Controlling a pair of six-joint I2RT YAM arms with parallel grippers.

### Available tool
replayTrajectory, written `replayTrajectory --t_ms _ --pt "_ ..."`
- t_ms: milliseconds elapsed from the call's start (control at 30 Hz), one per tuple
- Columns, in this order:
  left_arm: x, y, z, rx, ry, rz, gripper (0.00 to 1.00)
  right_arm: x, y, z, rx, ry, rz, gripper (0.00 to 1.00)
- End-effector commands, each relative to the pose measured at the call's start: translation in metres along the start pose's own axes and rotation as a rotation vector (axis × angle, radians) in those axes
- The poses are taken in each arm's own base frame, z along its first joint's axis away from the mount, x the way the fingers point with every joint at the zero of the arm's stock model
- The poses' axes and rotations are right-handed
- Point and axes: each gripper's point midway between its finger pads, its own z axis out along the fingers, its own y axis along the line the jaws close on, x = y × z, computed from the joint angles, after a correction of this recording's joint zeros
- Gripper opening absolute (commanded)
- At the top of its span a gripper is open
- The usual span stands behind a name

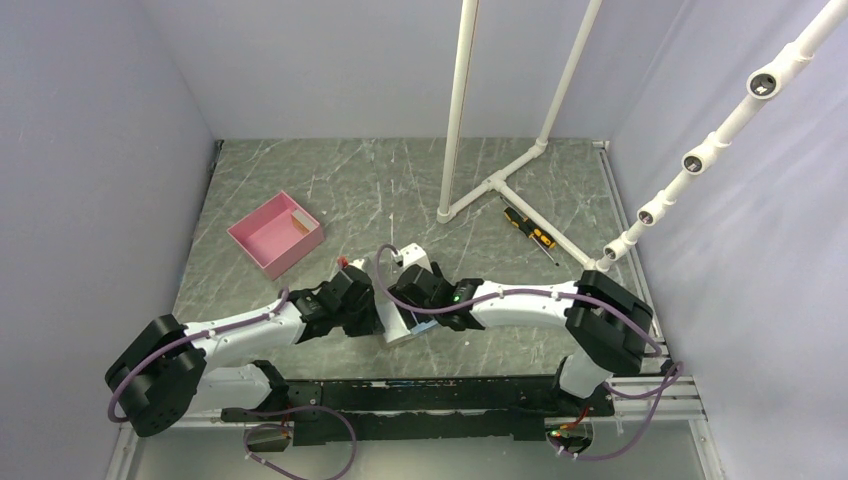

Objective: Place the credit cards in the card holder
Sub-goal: Open the card holder at the center of the board.

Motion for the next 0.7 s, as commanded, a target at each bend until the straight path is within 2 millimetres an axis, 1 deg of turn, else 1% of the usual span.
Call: replayTrajectory --t_ms 0,100,233,333,467,533,667 --pt "-0.005 -0.008 -0.001 0.038 -0.023 -0.008 0.01 -0.004 0.008 0.003 -0.013 0.006 -0.014 0.74" --pt "-0.006 -0.008 -0.003 0.038 -0.029 -0.006 0.01 0.002 0.009 0.009 -0.006 0.020 -0.023 0.76" --pt "-0.005 -0.007 -0.004 0.036 -0.032 -0.009 0.00 0.009 0.008 0.015 0.006 0.039 -0.027 0.75" --pt "-0.005 -0.006 -0.005 0.036 -0.030 -0.008 0.00 0.012 0.005 0.017 0.023 0.047 -0.023 0.70" --pt "-0.004 -0.005 -0.005 0.035 -0.031 -0.009 0.00 0.011 0.006 0.013 0.010 0.039 -0.013 0.59" --pt "-0.005 -0.006 -0.005 0.036 -0.032 -0.008 0.00 0.008 0.004 0.011 0.016 0.029 -0.009 0.57" --pt "-0.005 -0.006 -0.006 0.037 -0.035 -0.006 0.00 0.005 -0.003 0.006 0.047 0.016 -0.013 0.66"
